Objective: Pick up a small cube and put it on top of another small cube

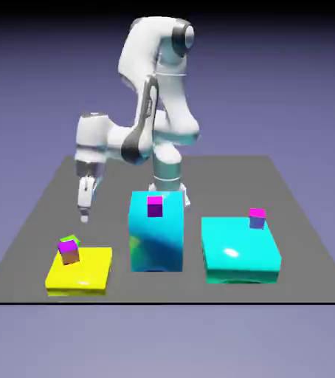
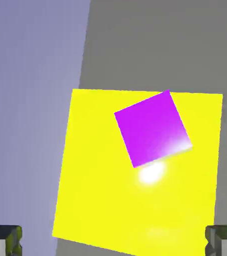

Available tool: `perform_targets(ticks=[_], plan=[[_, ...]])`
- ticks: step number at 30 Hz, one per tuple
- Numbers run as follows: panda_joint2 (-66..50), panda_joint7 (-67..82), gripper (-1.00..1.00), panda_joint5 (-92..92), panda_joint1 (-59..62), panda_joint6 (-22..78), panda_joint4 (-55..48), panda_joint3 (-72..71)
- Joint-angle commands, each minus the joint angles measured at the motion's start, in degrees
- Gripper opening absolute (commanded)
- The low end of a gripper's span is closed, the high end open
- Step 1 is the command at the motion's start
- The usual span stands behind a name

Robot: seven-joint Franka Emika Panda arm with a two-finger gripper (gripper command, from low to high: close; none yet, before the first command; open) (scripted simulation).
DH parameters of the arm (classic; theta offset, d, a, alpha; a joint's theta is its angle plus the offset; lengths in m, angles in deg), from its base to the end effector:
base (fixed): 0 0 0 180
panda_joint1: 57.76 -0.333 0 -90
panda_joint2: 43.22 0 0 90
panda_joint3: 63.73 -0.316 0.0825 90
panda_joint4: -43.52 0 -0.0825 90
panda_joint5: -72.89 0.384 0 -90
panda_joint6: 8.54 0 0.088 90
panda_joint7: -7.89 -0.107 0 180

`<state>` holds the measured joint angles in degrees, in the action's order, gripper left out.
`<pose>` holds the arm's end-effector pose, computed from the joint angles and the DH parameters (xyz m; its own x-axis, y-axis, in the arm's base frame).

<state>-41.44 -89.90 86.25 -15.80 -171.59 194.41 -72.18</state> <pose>0.3687 -0.2592 0.2808 -0.7871 -0.5998 -0.1440 -0.5678 0.7957 -0.2107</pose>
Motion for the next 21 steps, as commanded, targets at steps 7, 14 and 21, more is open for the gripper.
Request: perform_targets(ticks=[7, 14, 21], plan=[[-9.7, -17.4, 0.00, 4.2, 12.7, 3.5, -3.2, -2.7], [-18.1, -24.5, 0.00, 6.4, 18.4, 1.7, -5.5, -4.2], [-26.5, -23.4, -1.00, 7.1, 18.2, -5.0, -7.3, -4.9]])
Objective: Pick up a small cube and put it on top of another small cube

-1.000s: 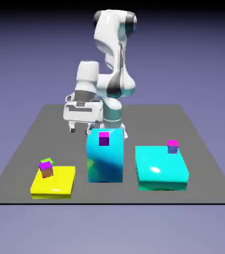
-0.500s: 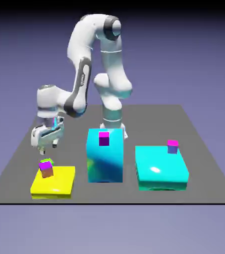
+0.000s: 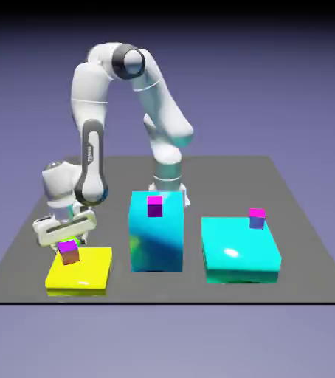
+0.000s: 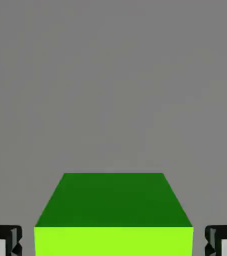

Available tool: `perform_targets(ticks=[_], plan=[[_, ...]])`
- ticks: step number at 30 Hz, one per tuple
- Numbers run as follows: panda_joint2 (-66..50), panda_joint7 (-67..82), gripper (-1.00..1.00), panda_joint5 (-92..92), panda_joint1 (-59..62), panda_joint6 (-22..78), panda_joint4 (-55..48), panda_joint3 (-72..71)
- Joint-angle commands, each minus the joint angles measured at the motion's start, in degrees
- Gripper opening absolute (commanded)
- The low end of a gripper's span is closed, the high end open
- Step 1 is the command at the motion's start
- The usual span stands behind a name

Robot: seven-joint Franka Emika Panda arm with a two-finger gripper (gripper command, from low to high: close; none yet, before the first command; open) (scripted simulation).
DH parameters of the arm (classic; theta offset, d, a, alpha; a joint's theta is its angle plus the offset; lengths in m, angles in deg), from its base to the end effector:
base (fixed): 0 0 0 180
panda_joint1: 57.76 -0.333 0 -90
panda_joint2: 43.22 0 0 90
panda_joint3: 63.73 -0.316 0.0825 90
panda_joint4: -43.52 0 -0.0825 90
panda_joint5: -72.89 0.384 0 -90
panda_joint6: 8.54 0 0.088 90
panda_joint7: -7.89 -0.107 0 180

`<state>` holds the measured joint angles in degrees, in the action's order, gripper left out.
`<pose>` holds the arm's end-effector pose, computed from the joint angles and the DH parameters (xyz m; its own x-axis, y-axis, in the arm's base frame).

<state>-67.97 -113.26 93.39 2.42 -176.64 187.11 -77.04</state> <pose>0.3002 -0.3371 0.1213 -0.9785 0.1678 -0.1198 0.1536 0.9809 0.1192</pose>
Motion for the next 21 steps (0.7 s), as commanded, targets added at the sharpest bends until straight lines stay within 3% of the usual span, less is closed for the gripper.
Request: perform_targets(ticks=[1, 6, 14, 20, 21], plan=[[2.1, -0.3, -1.00, -0.2, 0.0, 1.7, 0.5, 0.2], [12.4, -1.7, -1.00, -1.1, 0.3, 9.9, 2.7, 1.0], [19.6, -13.5, -1.00, -7.5, -7.9, 28.4, -9.8, -1.0], [10.7, -13.7, -1.00, -8.3, -9.3, 18.5, -8.8, -0.8], [10.7, -13.7, 1.00, -8.3, -9.3, 18.5, -8.8, -0.8]])
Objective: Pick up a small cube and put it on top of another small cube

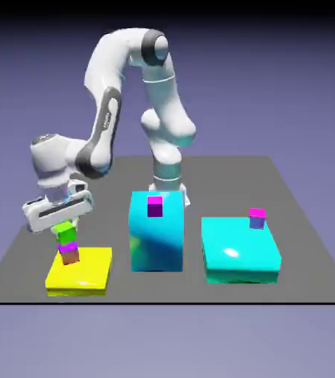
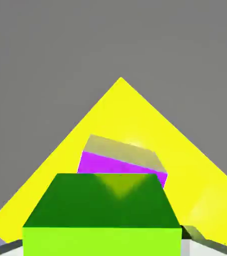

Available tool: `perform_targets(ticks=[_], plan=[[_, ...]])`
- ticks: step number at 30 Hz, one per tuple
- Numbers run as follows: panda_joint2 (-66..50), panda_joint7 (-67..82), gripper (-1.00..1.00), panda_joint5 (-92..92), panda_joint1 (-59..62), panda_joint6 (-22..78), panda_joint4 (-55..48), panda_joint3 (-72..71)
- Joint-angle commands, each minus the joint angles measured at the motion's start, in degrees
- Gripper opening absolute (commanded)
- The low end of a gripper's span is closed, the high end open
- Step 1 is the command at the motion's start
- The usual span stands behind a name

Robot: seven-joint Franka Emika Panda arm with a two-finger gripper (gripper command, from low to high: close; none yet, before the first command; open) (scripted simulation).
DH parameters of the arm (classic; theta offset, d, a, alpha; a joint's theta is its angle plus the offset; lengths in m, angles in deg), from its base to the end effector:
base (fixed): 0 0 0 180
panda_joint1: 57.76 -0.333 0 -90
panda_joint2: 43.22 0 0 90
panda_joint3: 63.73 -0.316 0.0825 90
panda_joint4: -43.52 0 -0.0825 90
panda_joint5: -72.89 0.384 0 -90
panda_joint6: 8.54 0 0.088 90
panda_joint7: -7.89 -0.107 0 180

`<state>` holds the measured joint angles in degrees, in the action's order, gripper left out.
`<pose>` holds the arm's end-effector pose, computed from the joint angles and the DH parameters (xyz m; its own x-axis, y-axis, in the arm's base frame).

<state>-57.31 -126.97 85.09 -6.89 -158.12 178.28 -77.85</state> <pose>0.4120 -0.3104 0.2309 -0.9916 0.0511 -0.1186 0.0368 0.9921 0.1196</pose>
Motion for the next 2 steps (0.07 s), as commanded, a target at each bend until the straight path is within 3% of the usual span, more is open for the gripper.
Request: perform_targets(ticks=[1, 2], plan=[[0.0, 0.0, 1.00, 0.0, 0.0, 0.0, 0.0, 0.0], [2.1, 0.0, 1.00, 0.2, 0.3, 2.3, -0.2, 0.0]])
